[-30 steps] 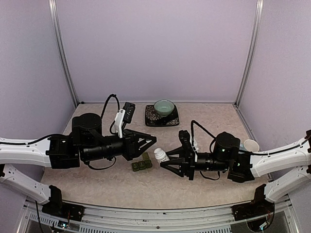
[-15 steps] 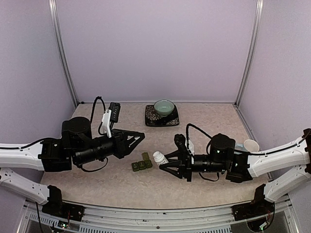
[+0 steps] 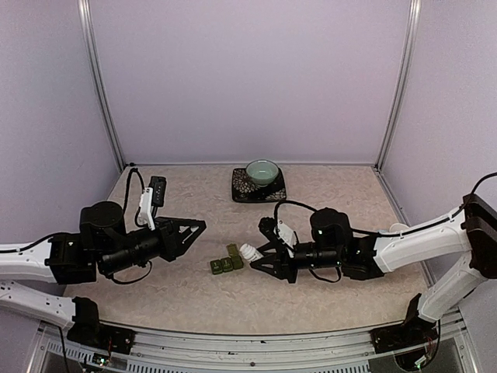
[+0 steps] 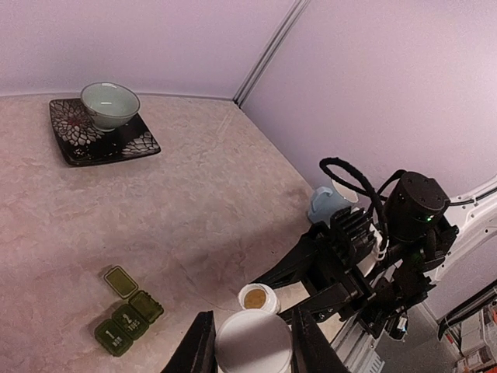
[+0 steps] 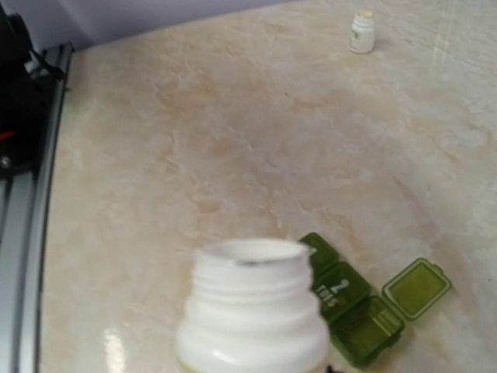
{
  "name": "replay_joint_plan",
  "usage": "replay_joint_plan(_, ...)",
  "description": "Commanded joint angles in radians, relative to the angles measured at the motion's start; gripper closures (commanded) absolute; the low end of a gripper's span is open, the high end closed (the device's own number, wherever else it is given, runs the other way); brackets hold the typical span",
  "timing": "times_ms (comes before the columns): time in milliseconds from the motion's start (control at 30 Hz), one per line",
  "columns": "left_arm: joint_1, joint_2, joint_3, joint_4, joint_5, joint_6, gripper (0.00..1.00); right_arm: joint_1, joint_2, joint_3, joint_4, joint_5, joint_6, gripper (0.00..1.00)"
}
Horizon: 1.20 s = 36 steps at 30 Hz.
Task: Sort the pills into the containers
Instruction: Pour the pill into the compartment of the pill container.
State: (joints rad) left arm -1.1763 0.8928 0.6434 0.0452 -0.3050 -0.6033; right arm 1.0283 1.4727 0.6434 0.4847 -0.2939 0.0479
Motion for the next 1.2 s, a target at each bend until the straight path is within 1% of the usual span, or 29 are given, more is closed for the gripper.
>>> replay_joint_plan(0, 0.009, -0.051, -0.027, -0.028, -0.033, -0.016, 0.72, -0.022, 0.057, 0.061, -0.061, -0.025, -0.065, 0.75)
replay_joint_plan(233, 0.009, -0.084, -0.048, -0.040, -0.034, -0.022, 0.72, -0.042, 0.160, 0.128, -0.116, -0.036, -0.106, 0.75)
replay_joint_plan(400, 0.010, -0.099, -0.058, -0.042, -0.038, -0.024, 0.72, -0.043, 0.216, 0.190, -0.195, -0.041, -0.137, 0.74)
replay_joint_plan(767, 0.012, -0.110, -0.066, -0.039, -0.034, -0.026, 0.72, -0.061, 0.304, 0.267, -0.275, -0.021, -0.166, 0.74)
replay_joint_plan(1167, 0.010, -0.104, -0.064, -0.036, -0.031, -0.031, 0.72, -0.066, 0.372, 0.366, -0.403, 0.033, -0.197, 0.74)
